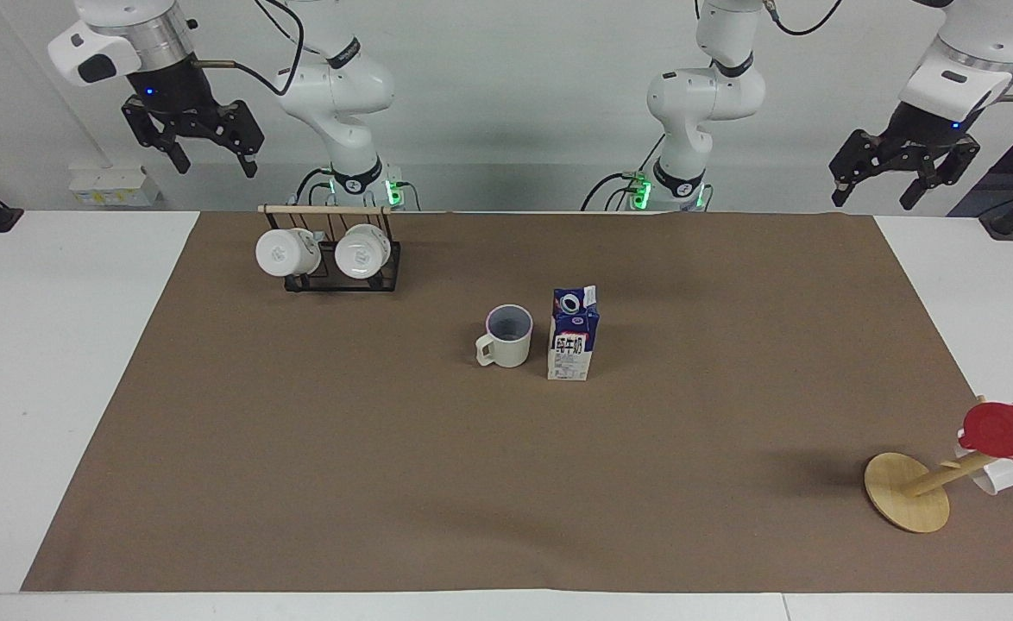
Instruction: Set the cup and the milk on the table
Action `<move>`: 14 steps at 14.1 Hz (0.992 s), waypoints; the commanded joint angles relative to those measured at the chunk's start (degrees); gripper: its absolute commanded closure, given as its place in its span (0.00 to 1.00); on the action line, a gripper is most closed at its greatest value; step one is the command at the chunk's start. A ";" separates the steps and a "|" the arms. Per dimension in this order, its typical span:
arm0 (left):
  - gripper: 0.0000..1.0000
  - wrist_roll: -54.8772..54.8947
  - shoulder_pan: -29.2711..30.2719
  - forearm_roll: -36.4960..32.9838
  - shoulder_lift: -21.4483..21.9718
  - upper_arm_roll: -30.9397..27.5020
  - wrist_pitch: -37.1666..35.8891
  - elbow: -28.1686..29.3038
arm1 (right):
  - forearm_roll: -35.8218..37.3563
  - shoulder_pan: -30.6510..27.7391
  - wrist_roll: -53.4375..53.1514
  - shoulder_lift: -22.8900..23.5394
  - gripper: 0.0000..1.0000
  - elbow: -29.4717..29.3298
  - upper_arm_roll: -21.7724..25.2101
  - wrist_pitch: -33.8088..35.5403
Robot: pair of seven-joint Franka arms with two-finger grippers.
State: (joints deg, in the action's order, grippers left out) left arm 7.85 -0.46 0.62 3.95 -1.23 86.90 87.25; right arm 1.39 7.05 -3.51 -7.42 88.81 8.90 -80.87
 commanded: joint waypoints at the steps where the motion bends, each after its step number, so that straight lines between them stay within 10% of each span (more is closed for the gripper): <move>1: 0.00 0.77 0.46 -0.53 -1.23 0.62 -1.64 -2.43 | 0.28 -0.55 1.57 -1.63 0.00 2.16 -0.29 -1.31; 14: 0.00 -0.11 0.03 0.17 -1.93 0.71 -3.83 -3.58 | 0.19 -0.64 1.75 -1.63 0.00 2.16 -0.29 -1.31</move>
State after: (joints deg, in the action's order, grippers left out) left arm 7.84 -0.46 0.72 2.47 -0.80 85.40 85.15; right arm 1.39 7.05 -3.51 -7.48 88.96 8.90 -80.88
